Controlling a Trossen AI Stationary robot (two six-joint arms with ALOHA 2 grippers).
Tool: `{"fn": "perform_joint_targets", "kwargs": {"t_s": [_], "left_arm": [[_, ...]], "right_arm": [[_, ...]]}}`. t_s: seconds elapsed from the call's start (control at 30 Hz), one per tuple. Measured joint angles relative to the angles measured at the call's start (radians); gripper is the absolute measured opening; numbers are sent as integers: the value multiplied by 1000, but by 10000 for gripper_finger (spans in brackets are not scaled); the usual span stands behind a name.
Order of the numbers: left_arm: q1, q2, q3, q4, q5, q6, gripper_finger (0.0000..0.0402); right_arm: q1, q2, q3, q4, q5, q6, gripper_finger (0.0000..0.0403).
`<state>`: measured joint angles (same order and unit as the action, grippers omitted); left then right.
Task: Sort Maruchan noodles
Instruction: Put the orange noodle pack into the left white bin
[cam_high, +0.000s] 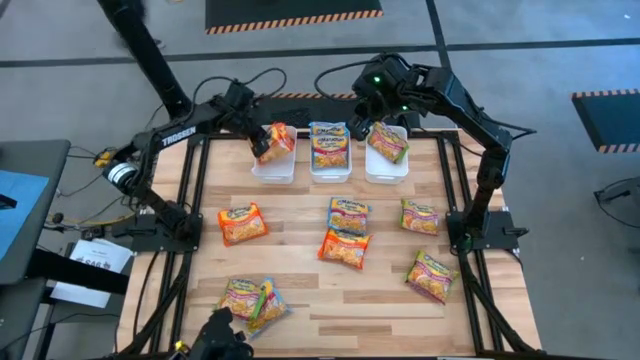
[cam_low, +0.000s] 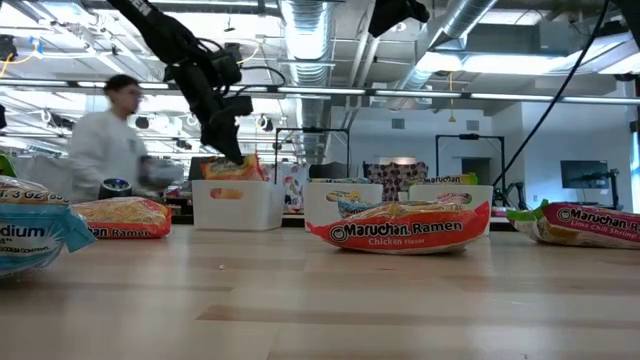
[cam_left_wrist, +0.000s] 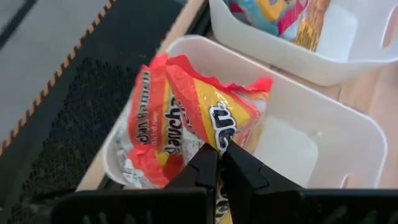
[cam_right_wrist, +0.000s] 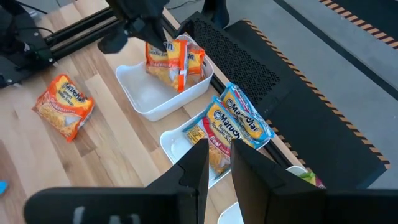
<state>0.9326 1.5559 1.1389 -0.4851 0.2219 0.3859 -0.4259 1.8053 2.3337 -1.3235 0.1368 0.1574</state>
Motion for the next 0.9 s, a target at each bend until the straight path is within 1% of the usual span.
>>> {"fn": "perform_joint_targets", "kwargs": {"t_s": [0.27, 0.6, 0.73, 0.9], "left_arm": [[-21, 62, 0, 23, 1, 2, 9], [-37, 67, 0, 39, 2, 16, 15], [-37, 67, 0, 39, 2, 13, 30], [-37, 67, 0, 40, 4, 13, 64]], "right_arm": [[8, 0, 0, 0, 0, 3, 93], [7, 0, 0, 0, 0, 3, 93], [7, 0, 0, -1, 0, 3, 93], [8, 0, 0, -1, 0, 3, 93]]}}
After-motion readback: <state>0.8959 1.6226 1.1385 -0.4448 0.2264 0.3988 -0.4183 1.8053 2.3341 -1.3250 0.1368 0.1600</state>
